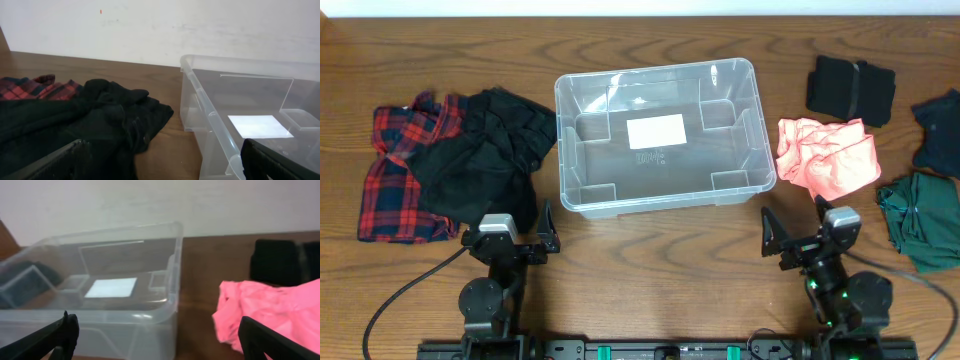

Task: Pack container
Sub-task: 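Move the right gripper down to the pink garment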

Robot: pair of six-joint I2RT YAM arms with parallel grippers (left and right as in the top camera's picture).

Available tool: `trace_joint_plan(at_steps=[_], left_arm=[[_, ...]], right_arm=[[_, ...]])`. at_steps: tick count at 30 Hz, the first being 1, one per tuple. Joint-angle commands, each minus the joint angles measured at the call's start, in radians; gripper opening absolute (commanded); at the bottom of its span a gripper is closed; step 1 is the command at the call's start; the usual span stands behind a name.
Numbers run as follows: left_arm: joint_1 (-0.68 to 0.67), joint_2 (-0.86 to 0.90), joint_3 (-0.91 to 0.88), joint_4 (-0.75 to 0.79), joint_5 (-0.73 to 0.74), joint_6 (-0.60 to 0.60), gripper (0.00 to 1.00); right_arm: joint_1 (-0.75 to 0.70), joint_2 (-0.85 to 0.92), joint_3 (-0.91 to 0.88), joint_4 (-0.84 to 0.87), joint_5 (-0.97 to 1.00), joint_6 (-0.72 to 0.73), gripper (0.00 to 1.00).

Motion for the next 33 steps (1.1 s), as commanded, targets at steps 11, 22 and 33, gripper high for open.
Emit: trace_joint_plan(at_steps=[11,22,33], left_arm=[[0.005,-0.001,-0.016,-0.035,0.011,0.017,0.98],[0.005,-0.001,-0.016,-0.035,0.011,0.017,0.98],[0.005,-0.001,-0.016,-0.035,0.011,0.017,0.98]], right_arm=[[-0.146,0.736,0.915,-0.491,-0.047,0.033,0.99],[-0.265,0.971,1.123,-0.758,-0.055,0.097,0.97],[-0.573,0.991,0.764,-0.644,-0.085,0.278,0.98]])
